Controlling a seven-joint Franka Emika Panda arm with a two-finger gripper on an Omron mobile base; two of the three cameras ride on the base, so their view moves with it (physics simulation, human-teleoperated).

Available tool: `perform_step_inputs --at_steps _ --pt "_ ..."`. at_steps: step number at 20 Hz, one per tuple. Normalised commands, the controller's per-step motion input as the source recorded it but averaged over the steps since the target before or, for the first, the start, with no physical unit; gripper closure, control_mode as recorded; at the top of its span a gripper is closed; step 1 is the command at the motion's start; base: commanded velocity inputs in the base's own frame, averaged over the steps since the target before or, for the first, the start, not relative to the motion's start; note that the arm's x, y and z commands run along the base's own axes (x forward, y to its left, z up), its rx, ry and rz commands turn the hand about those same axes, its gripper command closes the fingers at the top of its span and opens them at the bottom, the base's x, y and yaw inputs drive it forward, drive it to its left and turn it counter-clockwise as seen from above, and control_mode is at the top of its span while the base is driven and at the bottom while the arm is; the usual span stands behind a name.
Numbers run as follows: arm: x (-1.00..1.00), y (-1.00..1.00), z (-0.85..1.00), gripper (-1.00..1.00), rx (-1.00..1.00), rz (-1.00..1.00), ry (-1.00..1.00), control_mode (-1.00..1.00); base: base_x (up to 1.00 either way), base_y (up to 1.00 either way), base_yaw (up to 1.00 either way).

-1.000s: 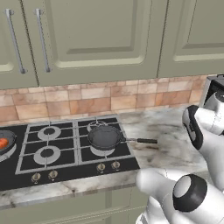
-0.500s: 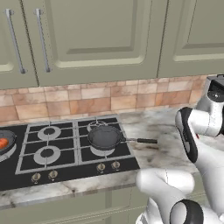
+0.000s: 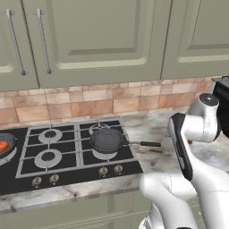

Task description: Place both pans onto different burners. Then place the squash and the chicken drumstick on different pans.

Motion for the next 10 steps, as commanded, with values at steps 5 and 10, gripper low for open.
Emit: perform_step_inputs --at_steps 5,10 --pt "-0.01 0.53 0.18 1.0 0.03 0.01 0.0 -1.0 0.0 0.0 0.0" --pt "0.0 0.58 0.02 1.0 0.02 0.02 0.0 -1.0 0.0 0.0 0.0"
